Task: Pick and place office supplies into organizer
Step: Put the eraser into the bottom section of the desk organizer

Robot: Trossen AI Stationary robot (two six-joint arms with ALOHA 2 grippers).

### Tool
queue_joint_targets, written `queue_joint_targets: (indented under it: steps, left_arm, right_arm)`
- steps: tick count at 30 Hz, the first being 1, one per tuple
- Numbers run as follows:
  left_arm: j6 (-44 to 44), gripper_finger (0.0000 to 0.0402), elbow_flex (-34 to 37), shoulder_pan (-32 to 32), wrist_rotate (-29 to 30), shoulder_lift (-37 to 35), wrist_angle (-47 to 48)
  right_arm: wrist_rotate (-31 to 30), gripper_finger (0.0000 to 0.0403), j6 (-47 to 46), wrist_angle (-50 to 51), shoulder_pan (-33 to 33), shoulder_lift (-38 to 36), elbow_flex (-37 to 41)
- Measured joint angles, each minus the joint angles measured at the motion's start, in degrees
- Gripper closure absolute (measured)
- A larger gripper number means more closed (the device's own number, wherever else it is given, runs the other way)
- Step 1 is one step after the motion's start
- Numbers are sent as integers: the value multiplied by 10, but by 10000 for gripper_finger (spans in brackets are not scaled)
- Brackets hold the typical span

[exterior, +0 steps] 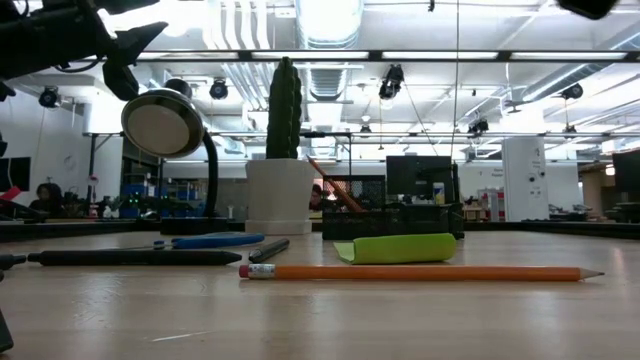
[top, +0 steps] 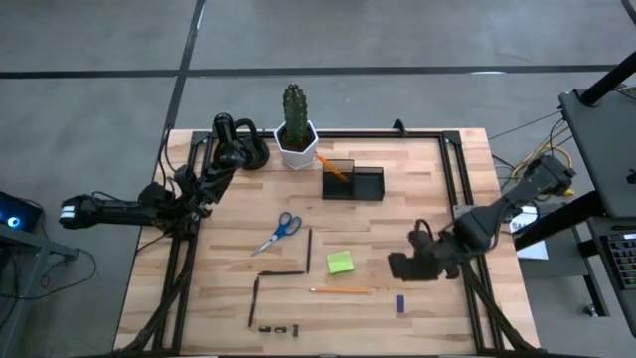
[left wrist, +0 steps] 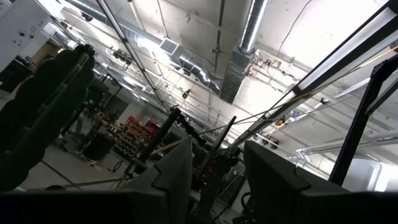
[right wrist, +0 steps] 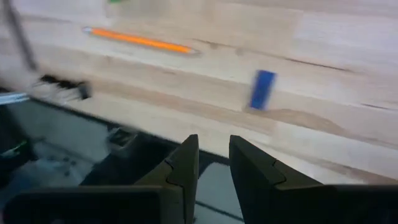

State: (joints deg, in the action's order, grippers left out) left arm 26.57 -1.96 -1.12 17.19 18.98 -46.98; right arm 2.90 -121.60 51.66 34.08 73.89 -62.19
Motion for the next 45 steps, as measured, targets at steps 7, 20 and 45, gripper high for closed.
queue_joint_targets:
  steps: [7,20,45]
  left_arm:
    - [0,272,0,0,0,1,0]
    - [0,272,0,0,0,5,4]
    - [0,272,0,0,0,11,5]
  right_arm:
    - [3,323,-59,41,58,80,-2]
    - [28,267,-41,-85,65,213,-3]
    - [14,237,-75,-49,65,350,-45]
